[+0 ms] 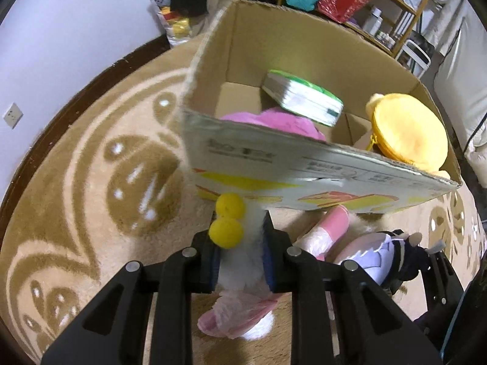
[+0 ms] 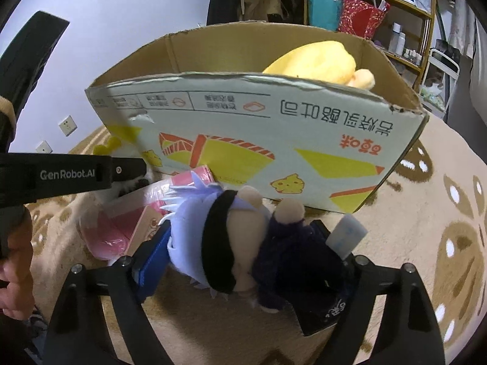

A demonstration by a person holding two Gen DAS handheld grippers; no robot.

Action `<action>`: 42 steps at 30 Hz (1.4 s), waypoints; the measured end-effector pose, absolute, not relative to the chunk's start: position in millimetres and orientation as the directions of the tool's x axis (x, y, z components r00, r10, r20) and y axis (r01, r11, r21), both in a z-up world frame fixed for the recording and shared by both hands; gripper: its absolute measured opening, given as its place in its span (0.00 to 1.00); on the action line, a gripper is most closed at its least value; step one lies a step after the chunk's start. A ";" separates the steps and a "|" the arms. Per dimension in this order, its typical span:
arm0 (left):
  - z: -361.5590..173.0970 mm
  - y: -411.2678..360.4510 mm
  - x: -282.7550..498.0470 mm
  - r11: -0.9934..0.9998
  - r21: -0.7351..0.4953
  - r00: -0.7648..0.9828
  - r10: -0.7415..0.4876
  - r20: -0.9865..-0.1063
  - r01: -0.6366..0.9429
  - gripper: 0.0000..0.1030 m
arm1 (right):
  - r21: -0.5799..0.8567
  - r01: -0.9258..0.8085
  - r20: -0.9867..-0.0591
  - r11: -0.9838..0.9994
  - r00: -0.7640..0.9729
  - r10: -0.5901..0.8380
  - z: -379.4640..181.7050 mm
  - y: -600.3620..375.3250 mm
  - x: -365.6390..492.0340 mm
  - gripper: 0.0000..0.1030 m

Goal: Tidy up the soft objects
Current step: 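Grasp the white fluffy toy with the left tool while the right tool grasps the white-haired doll, then carry the fluffy toy and doll over the box and open both tools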

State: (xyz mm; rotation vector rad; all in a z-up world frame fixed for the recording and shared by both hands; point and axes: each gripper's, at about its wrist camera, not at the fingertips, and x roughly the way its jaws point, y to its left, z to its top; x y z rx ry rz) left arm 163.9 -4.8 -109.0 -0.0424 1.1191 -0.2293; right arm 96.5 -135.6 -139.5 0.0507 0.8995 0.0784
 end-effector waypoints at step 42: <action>-25.0 42.7 138.1 0.996 -0.023 0.656 -0.073 -0.751 0.085 0.07 | 0.164 0.015 -0.641 0.986 0.762 0.095 -58.7 -172.1 64.2 0.88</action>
